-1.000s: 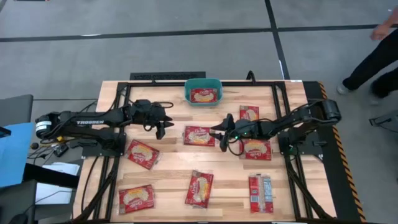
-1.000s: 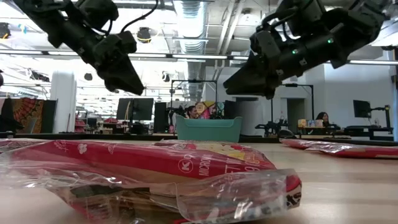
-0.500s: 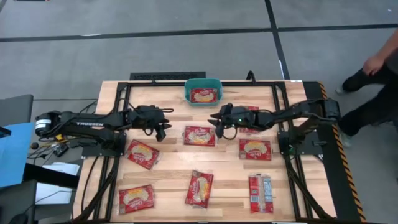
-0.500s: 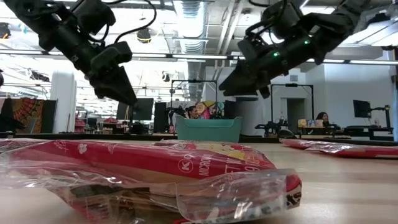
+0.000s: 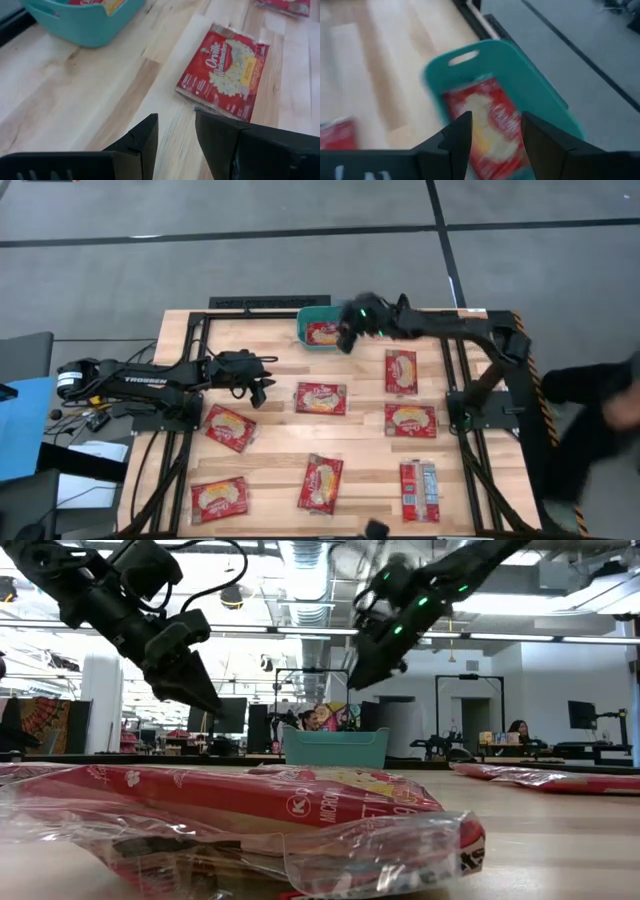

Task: Sort popcorn bags into baskets
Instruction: Put the red popcorn bag into the blue bin

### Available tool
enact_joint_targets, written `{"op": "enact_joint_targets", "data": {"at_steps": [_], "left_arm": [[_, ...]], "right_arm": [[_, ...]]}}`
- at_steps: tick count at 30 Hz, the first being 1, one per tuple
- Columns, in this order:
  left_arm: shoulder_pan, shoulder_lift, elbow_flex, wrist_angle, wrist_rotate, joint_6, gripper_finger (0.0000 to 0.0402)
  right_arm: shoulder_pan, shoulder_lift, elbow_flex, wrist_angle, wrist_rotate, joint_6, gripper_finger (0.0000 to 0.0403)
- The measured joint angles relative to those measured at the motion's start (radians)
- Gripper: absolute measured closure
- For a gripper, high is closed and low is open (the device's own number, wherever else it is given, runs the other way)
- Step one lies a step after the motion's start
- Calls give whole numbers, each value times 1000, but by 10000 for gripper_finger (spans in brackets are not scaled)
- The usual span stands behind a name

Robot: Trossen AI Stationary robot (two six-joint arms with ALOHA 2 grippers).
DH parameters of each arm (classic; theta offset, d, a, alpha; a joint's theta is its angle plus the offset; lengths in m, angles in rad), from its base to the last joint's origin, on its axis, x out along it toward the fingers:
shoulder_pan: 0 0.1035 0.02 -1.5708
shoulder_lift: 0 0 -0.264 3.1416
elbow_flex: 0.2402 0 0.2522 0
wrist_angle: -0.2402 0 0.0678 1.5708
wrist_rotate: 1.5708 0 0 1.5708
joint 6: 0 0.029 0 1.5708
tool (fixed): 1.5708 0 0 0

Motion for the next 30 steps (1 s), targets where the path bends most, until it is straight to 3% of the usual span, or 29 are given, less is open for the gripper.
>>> {"op": "enact_joint_targets", "data": {"at_steps": [7, 16, 21, 30], "left_arm": [[0, 0, 0, 8, 0, 10, 282], [1, 0, 0, 5, -20, 25, 282], [1, 0, 0, 11, -63, 32, 282], [1, 0, 0, 14, -74, 35, 282]], "right_arm": [[-80, 286, 281, -250, -59, -116, 227], [-151, 495, 536, -513, -68, -294, 225], [-186, 580, 626, -619, -150, -346, 231], [-187, 647, 678, -658, -166, -405, 248]]}}
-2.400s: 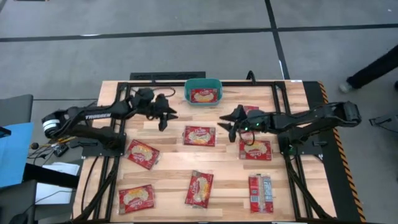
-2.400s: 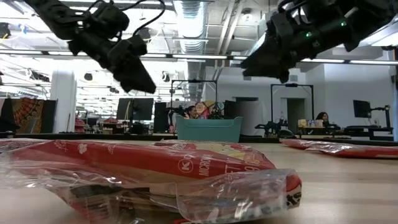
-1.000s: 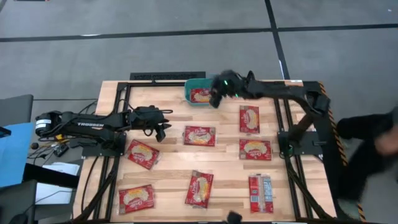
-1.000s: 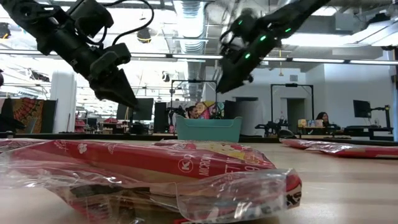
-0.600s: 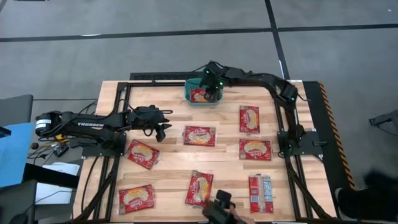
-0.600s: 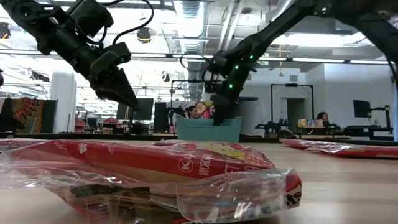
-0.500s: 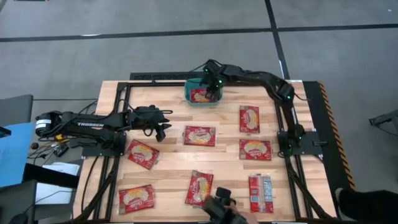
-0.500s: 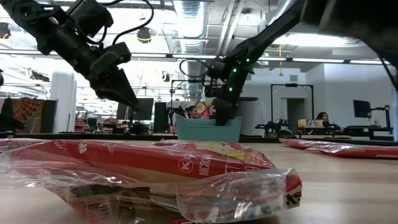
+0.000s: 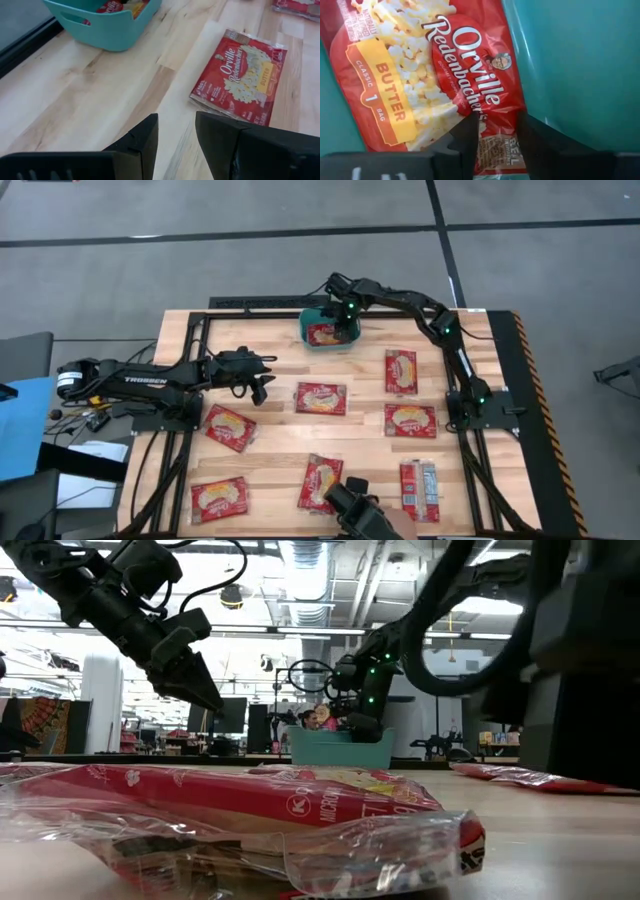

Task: Sort popcorn bags into baskets
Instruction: Put the red popcorn bag into the blue bin

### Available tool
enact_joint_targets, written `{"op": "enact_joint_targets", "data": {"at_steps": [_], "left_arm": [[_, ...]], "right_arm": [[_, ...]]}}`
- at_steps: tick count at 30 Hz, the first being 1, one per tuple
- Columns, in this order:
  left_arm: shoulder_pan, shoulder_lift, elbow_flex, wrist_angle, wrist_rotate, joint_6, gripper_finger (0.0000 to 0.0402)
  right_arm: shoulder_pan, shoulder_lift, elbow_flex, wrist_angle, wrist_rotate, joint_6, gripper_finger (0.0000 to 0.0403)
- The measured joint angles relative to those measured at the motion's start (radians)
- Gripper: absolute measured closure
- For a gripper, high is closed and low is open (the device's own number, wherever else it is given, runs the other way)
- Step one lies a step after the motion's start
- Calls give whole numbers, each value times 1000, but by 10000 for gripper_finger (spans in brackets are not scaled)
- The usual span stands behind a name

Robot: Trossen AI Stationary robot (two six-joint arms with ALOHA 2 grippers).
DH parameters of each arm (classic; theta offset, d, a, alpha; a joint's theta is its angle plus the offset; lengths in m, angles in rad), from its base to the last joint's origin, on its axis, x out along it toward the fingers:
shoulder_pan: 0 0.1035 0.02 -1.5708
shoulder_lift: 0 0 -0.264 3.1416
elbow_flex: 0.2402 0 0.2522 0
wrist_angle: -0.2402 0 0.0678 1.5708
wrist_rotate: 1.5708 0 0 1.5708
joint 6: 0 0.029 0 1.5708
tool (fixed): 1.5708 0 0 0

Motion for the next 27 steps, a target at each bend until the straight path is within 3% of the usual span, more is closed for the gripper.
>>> {"op": "enact_joint_targets", "data": {"at_steps": [5, 11, 20, 27], "left_arm": [[0, 0, 0, 0, -16, 23, 282], [0, 0, 0, 0, -30, 22, 282], [0, 0, 0, -2, -61, 34, 282], [0, 0, 0, 27, -178, 73, 282]], "right_arm": [[18, 0, 0, -7, 16, -15, 286], [25, 0, -1, -17, 32, -6, 388], [73, -122, -7, 1, 137, 51, 398], [147, -247, -8, 17, 250, 39, 399]]}}
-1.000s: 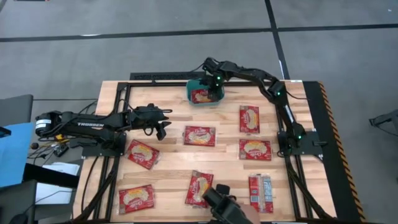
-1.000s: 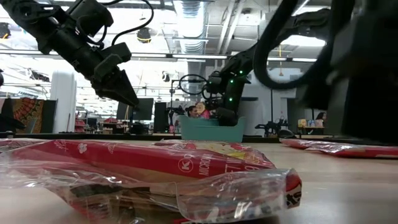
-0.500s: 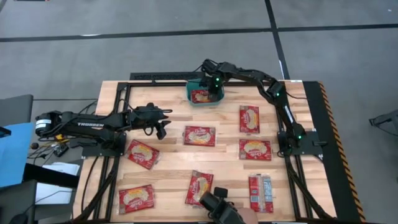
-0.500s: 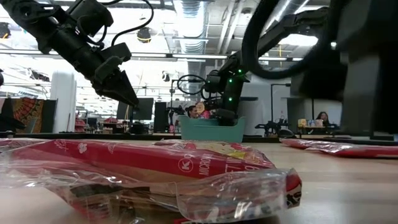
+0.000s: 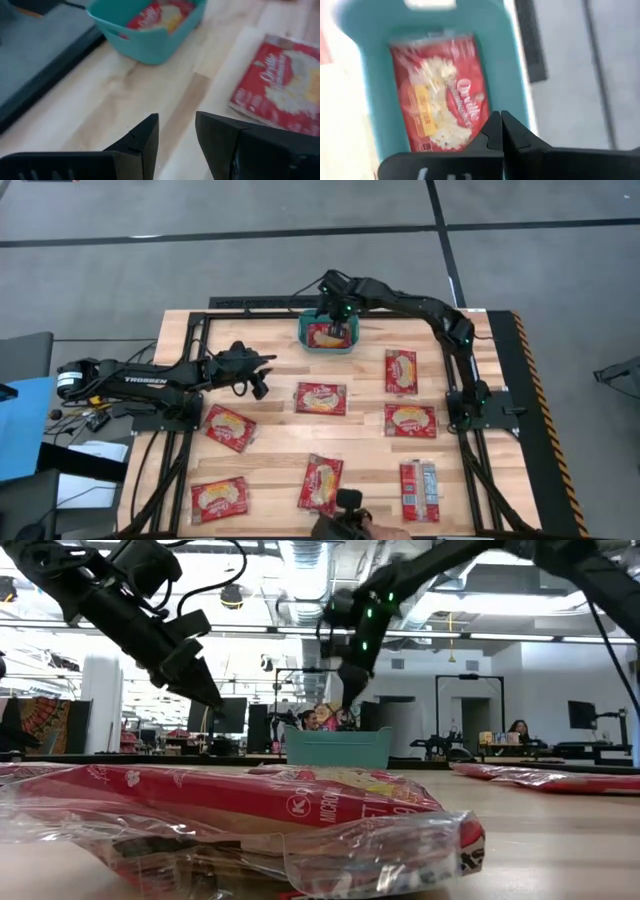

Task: Sort popcorn bags into baskets
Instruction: Put the red popcorn bag into the blue bin

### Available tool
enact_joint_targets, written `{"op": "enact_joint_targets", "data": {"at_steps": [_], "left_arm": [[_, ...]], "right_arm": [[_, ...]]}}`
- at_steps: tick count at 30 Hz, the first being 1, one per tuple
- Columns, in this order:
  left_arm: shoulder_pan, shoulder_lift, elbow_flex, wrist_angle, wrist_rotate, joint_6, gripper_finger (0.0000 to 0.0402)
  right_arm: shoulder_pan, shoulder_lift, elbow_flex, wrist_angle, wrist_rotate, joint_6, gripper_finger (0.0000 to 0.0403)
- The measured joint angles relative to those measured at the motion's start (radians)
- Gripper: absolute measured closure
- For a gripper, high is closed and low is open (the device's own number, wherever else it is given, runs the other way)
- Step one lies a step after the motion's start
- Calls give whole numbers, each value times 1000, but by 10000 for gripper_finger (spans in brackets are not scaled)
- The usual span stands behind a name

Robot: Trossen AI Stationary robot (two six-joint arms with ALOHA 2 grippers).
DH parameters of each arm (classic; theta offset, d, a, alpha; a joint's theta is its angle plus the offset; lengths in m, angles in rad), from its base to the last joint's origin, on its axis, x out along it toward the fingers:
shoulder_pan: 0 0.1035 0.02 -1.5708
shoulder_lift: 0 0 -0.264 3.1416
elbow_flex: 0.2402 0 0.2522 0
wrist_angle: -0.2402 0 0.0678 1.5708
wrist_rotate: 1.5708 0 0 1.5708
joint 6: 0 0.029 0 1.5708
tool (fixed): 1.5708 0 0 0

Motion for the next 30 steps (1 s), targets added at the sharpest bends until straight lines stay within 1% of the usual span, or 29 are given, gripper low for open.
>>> {"op": "enact_joint_targets", "data": {"at_steps": [3, 6, 11, 15, 18, 20, 23, 26, 27, 28, 30], "left_arm": [[0, 0, 2, 44, -7, 3, 282], [0, 0, 2, 56, 20, 0, 282], [0, 0, 2, 21, 32, -25, 283], [0, 0, 2, 5, 32, -25, 283], [0, 0, 2, 3, 32, -18, 283], [0, 0, 2, 3, 34, -17, 283], [0, 0, 2, 3, 43, -18, 283], [1, 0, 2, 3, 47, -17, 283], [1, 0, 2, 3, 47, -17, 283], [1, 0, 2, 3, 47, -17, 283], [1, 0, 2, 3, 46, -17, 283]], "right_arm": [[10, -21, 5, 12, -58, 13, 398], [-9, 29, 2, 10, -120, 26, 377], [-49, 150, 1, -7, -136, 29, 310], [-71, 222, 2, -36, -142, 13, 246], [-95, 230, 5, -45, -248, 17, 193], [-106, 230, 5, -57, -273, 12, 161], [-111, 230, 6, -82, -304, -10, 130], [-113, 245, 10, -109, -350, -26, 119], [-114, 256, 10, -117, -352, -31, 119], [-109, 267, 12, -128, -323, -33, 118], [-87, 284, 17, -131, -197, -31, 118]]}}
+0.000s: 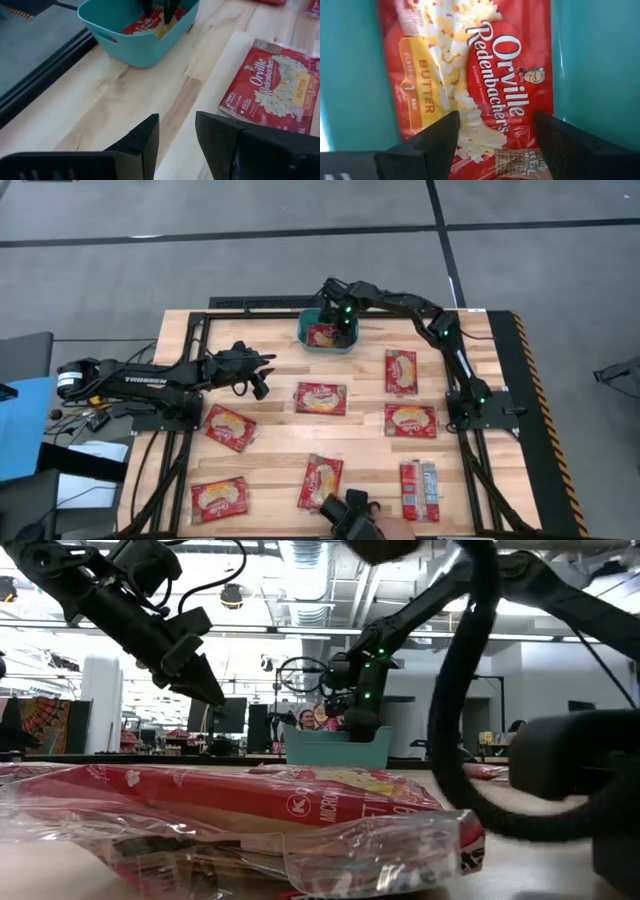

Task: Sort popcorn bags into baskets
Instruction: Put the red popcorn bag into the blue bin

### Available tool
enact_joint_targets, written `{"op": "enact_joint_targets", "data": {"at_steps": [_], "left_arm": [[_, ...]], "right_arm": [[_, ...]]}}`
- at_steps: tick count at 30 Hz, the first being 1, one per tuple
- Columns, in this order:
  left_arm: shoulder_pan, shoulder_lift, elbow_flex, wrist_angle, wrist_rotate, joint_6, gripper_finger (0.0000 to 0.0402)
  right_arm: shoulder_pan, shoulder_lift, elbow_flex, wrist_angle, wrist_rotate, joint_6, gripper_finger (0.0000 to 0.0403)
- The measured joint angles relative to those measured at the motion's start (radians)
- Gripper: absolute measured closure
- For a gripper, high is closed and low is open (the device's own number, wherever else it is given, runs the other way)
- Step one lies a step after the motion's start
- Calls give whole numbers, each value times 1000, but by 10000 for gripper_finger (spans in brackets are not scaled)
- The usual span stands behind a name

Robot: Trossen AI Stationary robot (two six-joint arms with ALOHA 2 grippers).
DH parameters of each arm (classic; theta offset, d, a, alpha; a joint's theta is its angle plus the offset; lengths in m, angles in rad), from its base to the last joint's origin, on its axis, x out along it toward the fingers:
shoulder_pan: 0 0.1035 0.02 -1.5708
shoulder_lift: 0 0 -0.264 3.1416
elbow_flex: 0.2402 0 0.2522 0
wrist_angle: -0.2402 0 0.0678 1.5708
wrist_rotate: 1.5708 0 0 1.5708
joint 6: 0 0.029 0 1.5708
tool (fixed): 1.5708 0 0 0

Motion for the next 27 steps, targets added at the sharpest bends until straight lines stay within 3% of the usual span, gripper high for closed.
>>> {"op": "enact_joint_targets", "data": {"at_steps": [4, 7, 14, 19, 27], "left_arm": [[0, 0, 0, -1, 0, 0, 283], [0, 0, 0, -3, 1, -1, 283], [0, 0, 0, -4, 2, -2, 283], [0, 0, 0, -5, 1, -3, 283], [0, 0, 0, -5, -5, -5, 283]], "right_arm": [[18, 2, -1, 11, 34, -18, 134], [29, 2, -2, 6, 46, -11, 175], [32, 2, -3, 2, 56, -6, 381], [39, -45, -12, 19, 99, 8, 396], [109, -263, -9, 105, 304, -18, 399]]}}
